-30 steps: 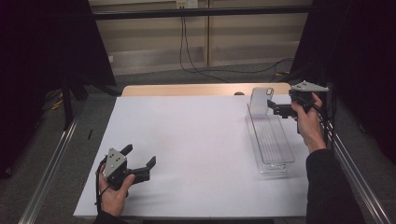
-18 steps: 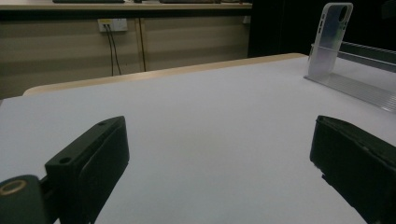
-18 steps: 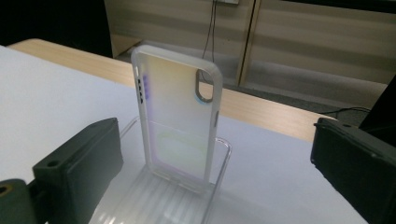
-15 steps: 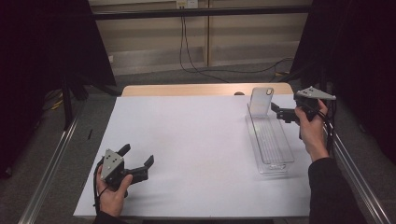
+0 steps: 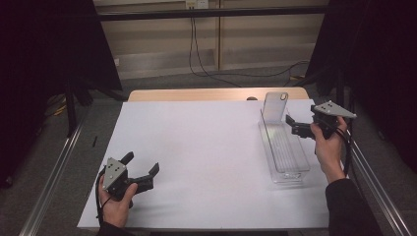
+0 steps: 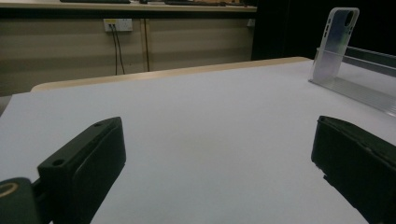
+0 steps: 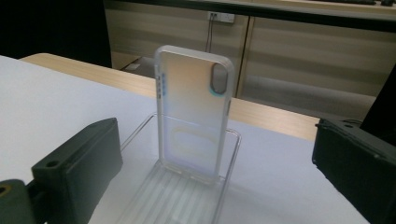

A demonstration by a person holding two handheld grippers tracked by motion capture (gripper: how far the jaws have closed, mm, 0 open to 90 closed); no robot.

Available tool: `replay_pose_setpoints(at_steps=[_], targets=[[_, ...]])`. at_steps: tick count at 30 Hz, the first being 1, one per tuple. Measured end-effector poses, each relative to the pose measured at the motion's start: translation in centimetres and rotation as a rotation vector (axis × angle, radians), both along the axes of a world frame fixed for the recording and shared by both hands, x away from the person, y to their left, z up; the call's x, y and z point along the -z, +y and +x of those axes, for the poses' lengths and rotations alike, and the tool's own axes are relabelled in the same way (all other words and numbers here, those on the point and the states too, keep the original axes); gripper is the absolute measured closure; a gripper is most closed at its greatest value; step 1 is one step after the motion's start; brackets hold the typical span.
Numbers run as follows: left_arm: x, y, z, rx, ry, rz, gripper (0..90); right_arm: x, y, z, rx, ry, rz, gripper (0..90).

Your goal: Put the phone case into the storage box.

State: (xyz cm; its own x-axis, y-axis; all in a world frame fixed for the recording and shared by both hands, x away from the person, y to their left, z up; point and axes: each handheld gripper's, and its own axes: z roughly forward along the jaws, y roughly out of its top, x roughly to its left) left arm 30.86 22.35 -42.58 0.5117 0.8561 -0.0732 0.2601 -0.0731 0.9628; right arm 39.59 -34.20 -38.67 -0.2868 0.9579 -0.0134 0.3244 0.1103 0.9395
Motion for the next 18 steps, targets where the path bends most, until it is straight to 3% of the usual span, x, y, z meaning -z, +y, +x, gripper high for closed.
replay_pose_setpoints(at_steps=[4, 9, 18], targets=[[-0.1, -0.1, -0.2, 0.010, 0.000, 0.005, 3.2, 0.0, 0.5, -1.0, 0.013, -0.018, -0.030, 0.4], [-0.1, -0.1, -0.3, 0.015, -0.001, 0.014, 3.3, 0.0, 0.5, -2.2, 0.008, -0.041, 0.012, 0.7], [0.0, 0.3, -0.6, 0.015, 0.002, 0.024, 3.5, -0.3, 0.2, -4.3, 0.030, -0.070, 0.039, 0.8]])
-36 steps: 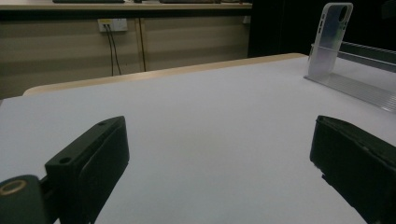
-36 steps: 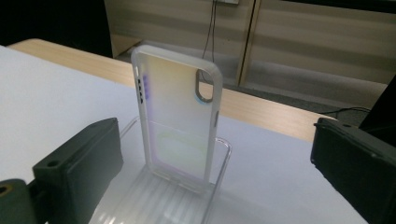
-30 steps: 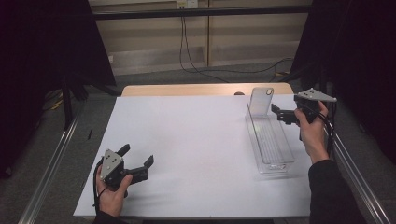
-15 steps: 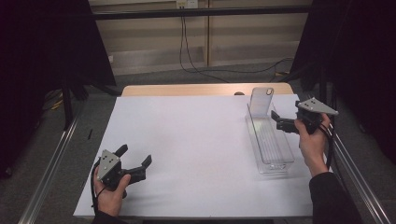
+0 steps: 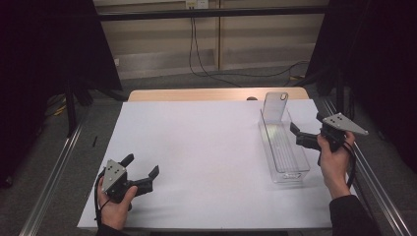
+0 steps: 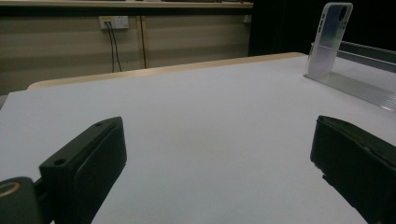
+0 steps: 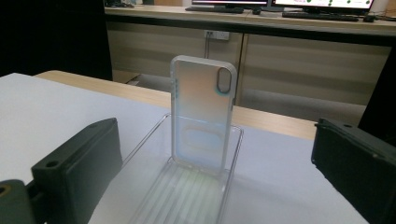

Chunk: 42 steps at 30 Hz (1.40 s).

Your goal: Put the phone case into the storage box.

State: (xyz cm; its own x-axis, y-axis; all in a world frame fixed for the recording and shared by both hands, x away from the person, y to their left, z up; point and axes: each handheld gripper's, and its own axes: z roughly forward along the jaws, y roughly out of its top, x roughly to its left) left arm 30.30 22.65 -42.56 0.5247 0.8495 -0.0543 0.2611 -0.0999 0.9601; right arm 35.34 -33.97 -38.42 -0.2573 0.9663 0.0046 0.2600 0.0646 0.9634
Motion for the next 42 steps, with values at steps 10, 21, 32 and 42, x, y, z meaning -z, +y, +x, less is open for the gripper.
replay_pose_setpoints(at_steps=[10, 21, 32, 42], targets=[[0.3, 1.0, -0.9, -0.013, 0.019, 0.027, 3.7, 0.6, -0.3, -2.3, 0.020, -0.024, 0.026, 0.8], [0.2, 1.1, -1.0, -0.023, 0.017, 0.013, 4.1, 0.8, 0.2, -5.5, 0.029, -0.046, 0.042, 0.6], [0.1, 1.1, -1.5, -0.028, 0.012, 0.017, 4.0, 1.3, 0.6, -7.7, 0.037, -0.056, 0.056, 0.7], [0.1, 1.3, -1.7, -0.037, 0.008, 0.023, 4.0, 1.9, 0.9, -9.6, 0.023, -0.052, 0.047, 0.7]])
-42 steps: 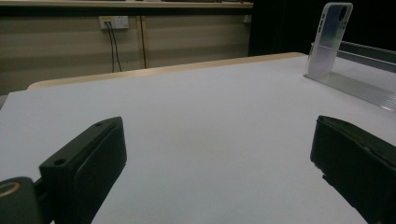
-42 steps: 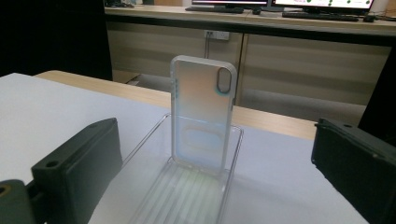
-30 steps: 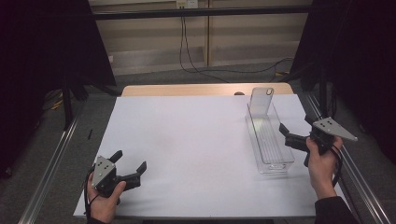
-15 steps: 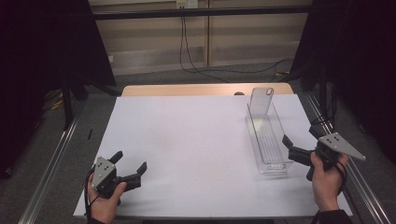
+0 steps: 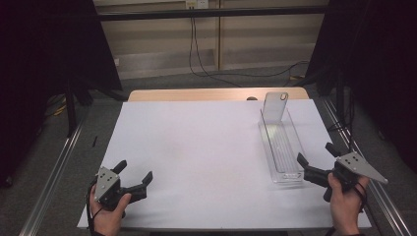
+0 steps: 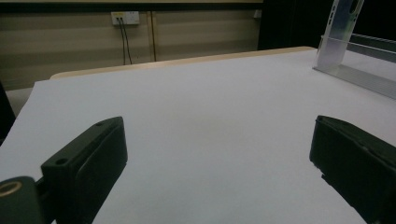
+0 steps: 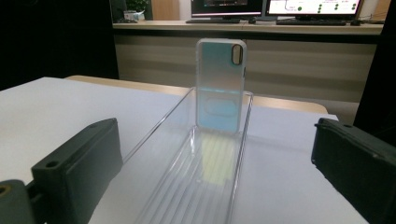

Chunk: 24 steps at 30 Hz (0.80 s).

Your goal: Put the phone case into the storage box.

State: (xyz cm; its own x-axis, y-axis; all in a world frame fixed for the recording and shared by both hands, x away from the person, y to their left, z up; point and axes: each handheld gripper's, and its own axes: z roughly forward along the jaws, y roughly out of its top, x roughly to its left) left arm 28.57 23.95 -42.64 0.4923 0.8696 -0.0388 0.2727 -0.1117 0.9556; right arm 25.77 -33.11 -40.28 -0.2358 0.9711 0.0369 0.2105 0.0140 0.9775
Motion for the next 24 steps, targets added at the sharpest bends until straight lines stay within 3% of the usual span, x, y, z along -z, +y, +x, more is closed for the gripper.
replay_pose_setpoints(at_steps=[17, 24], targets=[[0.0, 0.2, -0.6, -0.003, -0.025, -0.032, 3.6, 1.9, 0.3, -3.2, 0.009, 0.023, -0.005, 0.7], [0.1, 0.1, -0.6, -0.007, -0.023, -0.019, 3.4, 3.3, 0.1, -3.9, 0.013, 0.038, -0.006, 0.2]])
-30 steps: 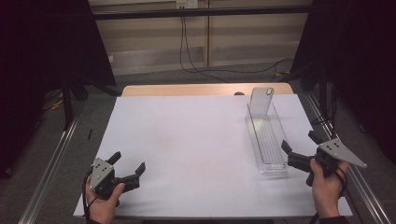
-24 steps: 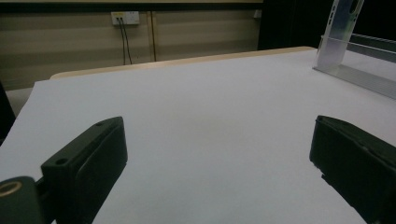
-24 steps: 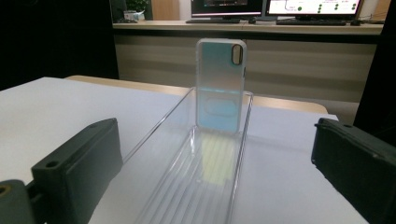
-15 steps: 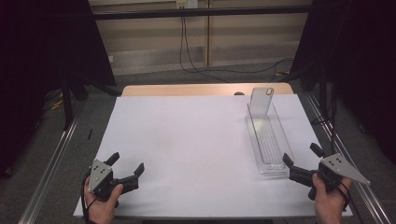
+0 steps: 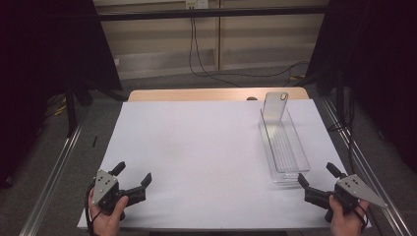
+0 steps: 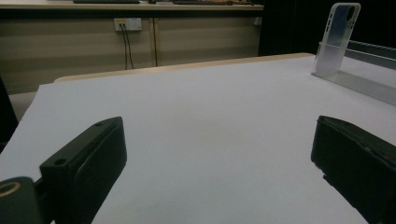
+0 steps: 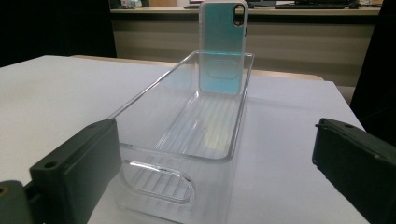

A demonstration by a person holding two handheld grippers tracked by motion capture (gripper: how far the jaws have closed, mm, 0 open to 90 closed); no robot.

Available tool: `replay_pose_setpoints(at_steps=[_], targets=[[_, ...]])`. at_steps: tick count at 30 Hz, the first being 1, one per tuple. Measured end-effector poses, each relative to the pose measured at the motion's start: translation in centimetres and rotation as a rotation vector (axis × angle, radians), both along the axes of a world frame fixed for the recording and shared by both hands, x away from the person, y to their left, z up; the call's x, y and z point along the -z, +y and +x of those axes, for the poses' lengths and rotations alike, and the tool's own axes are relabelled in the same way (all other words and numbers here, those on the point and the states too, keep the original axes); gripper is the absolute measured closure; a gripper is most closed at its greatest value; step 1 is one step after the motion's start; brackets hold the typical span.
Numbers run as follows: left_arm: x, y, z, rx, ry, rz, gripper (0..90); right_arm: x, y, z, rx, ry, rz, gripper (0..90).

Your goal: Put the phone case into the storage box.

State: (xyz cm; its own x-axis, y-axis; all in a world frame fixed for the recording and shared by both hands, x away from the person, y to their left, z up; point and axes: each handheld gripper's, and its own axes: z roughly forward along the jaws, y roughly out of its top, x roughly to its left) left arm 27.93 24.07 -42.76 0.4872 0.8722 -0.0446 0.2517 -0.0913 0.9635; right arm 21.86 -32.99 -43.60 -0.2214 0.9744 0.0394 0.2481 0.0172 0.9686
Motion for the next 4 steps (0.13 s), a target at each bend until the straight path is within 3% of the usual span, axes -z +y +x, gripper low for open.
replay_pose_setpoints(at_steps=[4], targets=[[0.30, -0.17, 0.45, 0.002, 0.030, 0.008, 2.4, -0.01, 0.14, 0.31, -0.017, -0.006, 0.002, 0.0]])
